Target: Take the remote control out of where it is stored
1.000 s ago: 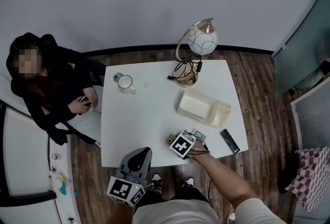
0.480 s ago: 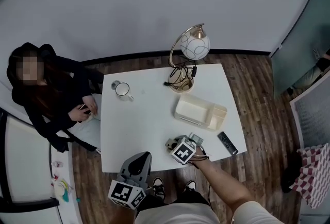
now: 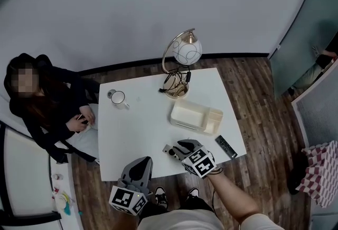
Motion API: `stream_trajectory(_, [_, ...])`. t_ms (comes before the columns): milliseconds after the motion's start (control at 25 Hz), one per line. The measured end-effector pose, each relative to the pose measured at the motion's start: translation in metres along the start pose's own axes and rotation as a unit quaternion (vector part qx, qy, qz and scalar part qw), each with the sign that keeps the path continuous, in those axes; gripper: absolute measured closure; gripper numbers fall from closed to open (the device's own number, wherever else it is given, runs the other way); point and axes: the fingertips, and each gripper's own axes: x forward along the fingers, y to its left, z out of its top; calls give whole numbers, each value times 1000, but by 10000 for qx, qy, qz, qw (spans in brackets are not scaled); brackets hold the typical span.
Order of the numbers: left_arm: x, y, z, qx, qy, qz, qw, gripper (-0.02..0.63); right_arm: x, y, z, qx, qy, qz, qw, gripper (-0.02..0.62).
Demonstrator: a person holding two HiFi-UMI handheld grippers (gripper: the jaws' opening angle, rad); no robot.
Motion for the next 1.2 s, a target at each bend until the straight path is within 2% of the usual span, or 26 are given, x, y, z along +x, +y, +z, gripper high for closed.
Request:
stream_trajectory(240, [9,-20,10,107,-45,-171,9998,598,-73,-19,27,249,-1026,-606,9926,545])
stream_trajectory(400, [15,-38,22,216,-130,-321,9992,598,-125,-29,42,337,-1777,-999,9784,577])
stream_trajectory(600, [19,-62,38,387,-238,-495,9977,598,-182,-36,45,664,-2435,-1173,9605,584])
stream_trajectory(1000, [32,-101,54,626,-348,-756,9946,598,-279,-37,46,393,-3179,-1791,9302,586])
stream_trajectory(1200, [36,-112,57,675,-394,-844,9934,598,-298,-38,47,232,-3250,-1973,9246,588])
